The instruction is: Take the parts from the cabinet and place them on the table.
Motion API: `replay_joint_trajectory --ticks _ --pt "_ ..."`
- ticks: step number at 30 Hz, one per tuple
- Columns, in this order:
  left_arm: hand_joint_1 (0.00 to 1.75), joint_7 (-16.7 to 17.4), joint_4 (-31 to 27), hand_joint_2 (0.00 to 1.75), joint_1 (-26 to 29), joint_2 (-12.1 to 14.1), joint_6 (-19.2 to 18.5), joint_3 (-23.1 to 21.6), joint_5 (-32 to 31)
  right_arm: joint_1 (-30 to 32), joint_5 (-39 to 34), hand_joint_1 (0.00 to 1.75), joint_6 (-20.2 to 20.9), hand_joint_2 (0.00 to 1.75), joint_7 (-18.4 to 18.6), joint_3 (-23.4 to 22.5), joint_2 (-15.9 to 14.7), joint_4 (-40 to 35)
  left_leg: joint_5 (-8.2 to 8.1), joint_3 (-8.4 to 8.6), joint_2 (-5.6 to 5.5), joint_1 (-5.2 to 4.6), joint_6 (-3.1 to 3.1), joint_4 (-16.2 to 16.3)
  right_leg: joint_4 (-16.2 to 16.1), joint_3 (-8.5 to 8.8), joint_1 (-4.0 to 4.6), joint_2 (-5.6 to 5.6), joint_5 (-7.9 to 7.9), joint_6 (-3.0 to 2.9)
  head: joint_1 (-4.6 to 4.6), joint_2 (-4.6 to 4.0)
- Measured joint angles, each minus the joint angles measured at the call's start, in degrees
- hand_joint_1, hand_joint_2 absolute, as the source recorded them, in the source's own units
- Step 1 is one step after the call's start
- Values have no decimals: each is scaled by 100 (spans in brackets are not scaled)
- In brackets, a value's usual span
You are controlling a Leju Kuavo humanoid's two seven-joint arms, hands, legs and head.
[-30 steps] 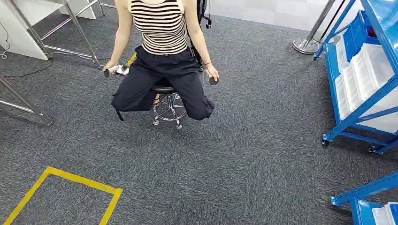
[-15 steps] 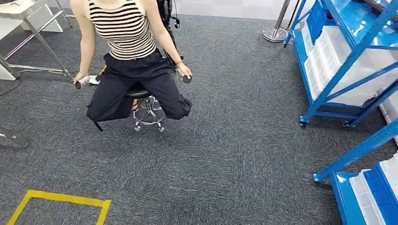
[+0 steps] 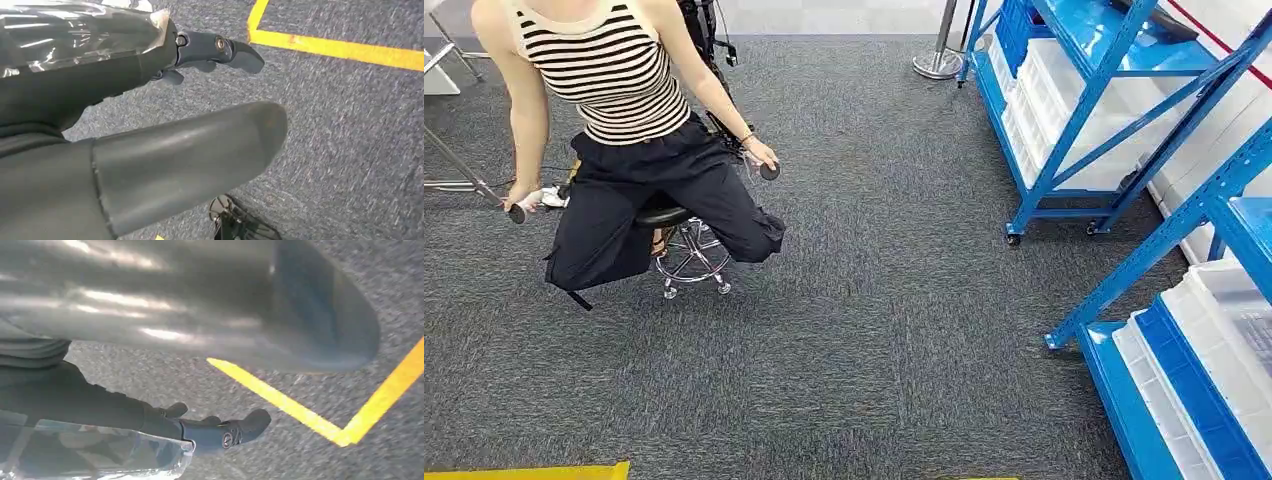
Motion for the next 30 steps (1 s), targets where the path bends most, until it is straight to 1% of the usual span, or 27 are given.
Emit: replay_joint_trajectory --ticks 1,2,3,4,5,6,7,8,9,10,11,12,14,15,16,17,18,19,20,21,22,24,25,26,28,29,30 --pt "0 0 0 0 -2 -2 0 0 0 2 9 0 -2 0 2 0 9 2 13 4 44 -5 32 -13 185 -92 14 -285 -127 -16 24 0" --pt "0 0 0 0 10 0 9 -2 0 -12 11 0 -2 0 7 0 18 4 19 -8 113 -13 54 -13 558 -288 11 -418 -340 -47 68 0" --pt "0 2 0 0 24 2 15 0 0 -32 15 0 0 0 7 0 24 7 19 -19 180 -24 56 -13 954 -481 2 -468 -521 -67 90 0" --pt "0 15 2 0 37 7 35 9 0 -43 26 0 0 0 7 0 26 7 18 -37 279 -36 59 -9 1512 -746 -5 -492 -740 -73 90 0" --pt "0 24 2 0 40 13 41 24 2 -34 28 0 0 0 7 0 26 7 18 -49 353 -43 59 -7 1845 -895 -8 -502 -830 -43 94 0" --pt "0 31 2 0 40 13 46 39 2 -20 37 0 0 0 7 0 26 7 18 -50 419 -44 58 -7 1851 -883 -10 -507 -799 2 92 0" --pt "0 31 2 0 40 13 48 53 2 -3 57 0 0 0 7 0 22 7 17 -50 479 -44 57 -7 1567 -710 -11 -517 -665 60 96 0" --pt "0 31 2 0 36 11 48 79 2 -2 68 0 0 0 7 0 15 7 14 -42 549 -44 53 -7 1008 -399 -12 -563 -457 120 105 0" --pt "0 31 2 0 33 9 48 90 2 -10 81 0 0 0 7 0 4 9 9 -23 603 -44 43 -5 425 -79 -10 -689 -280 152 107 0" --pt "0 31 0 0 32 9 48 92 0 -26 81 0 0 0 7 0 2 9 -2 1 646 -71 20 2 -37 180 6 -1061 -196 114 120 0" --pt "0 26 2 0 37 11 48 94 0 -44 79 0 0 0 11 0 0 9 -39 6 696 -115 -28 19 -58 174 12 -1100 -153 66 107 0" --pt "0 20 0 0 34 11 48 94 -4 -43 79 0 -2 0 13 0 -2 9 -40 32 736 -108 -55 13 -55 154 26 -984 -146 13 92 0" --pt "0 9 0 0 13 9 46 94 -11 -26 76 0 -11 0 26 0 -7 9 -33 64 853 -76 -123 -10 -58 130 63 -870 -132 -58 81 0" --pt "0 7 0 0 13 7 46 94 -22 -22 68 0 -15 0 26 0 -7 9 -71 52 859 -65 -168 15 -101 180 8 -800 -78 -122 85 0" --pt "0 -2 2 0 9 4 37 94 -35 -20 59 0 -17 0 26 0 4 9 -172 26 580 -35 -216 129 -102 183 -2 -745 -65 -140 74 0" --pt "0 -20 2 0 15 -11 28 94 -46 -24 52 0 -33 0 31 0 -4 9 -359 -74 351 -17 -234 363 -96 174 -8 -708 -46 -170 41 0" --pt "0 -26 2 0 34 -13 28 96 -48 -32 35 0 -46 0 35 0 -4 9 -692 -330 206 -8 -254 934 -95 157 1 -625 -38 -184 28 0" --pt "0 -26 2 0 54 -15 28 98 -44 -33 24 0 -50 0 33 0 -4 9 -905 -576 170 -10 -268 1443 -91 144 17 -545 -26 -203 22 0" --pt "0 -26 4 0 69 -15 28 103 -42 -29 22 0 -52 0 33 0 -2 9 -979 -742 160 -10 -267 1752 -88 139 26 -474 -26 -202 15 0" --pt "0 -26 4 0 76 -17 28 103 -41 -19 17 0 -52 0 35 0 -2 9 -917 -794 160 -10 -258 1812 -84 142 30 -403 -26 -202 15 0" --pt "0 -33 4 0 78 -22 28 101 -42 -14 11 0 -52 0 35 -2 -2 9 -735 -737 156 -10 -242 1633 -79 150 33 -332 -27 -202 15 0" --pt "0 -59 4 0 77 -22 24 101 -42 -15 11 0 -52 0 35 -2 2 9 -168 -315 68 -9 -198 690 -70 174 31 -179 -28 -199 13 0" --pt "0 -76 4 0 78 -18 24 105 -42 -17 11 0 -52 0 35 -2 4 9 27 -107 -173 -1 -174 234 -68 165 26 -118 -27 -196 9 0" --pt "0 -81 4 0 79 -15 24 109 -42 -33 13 0 -52 0 33 -2 4 9 -34 -50 -292 2 -158 79 -33 145 84 -67 -39 -174 4 0" --pt "0 -94 4 0 69 -13 24 127 -39 -19 13 0 -52 0 31 -2 2 9 -25 -63 -162 -36 -116 93 -48 77 50 39 -17 -106 2 2" --pt "0 -100 4 0 61 -9 24 129 -39 -1 13 0 -52 0 22 -2 2 9 -21 -59 -120 -61 -78 90 -72 34 25 84 -1 -64 4 0" --pt "0 -107 4 0 57 -11 30 129 -39 9 13 0 -52 0 20 -4 -4 9 19 -48 -57 -32 -25 30 -71 26 37 131 -2 -18 9 0"
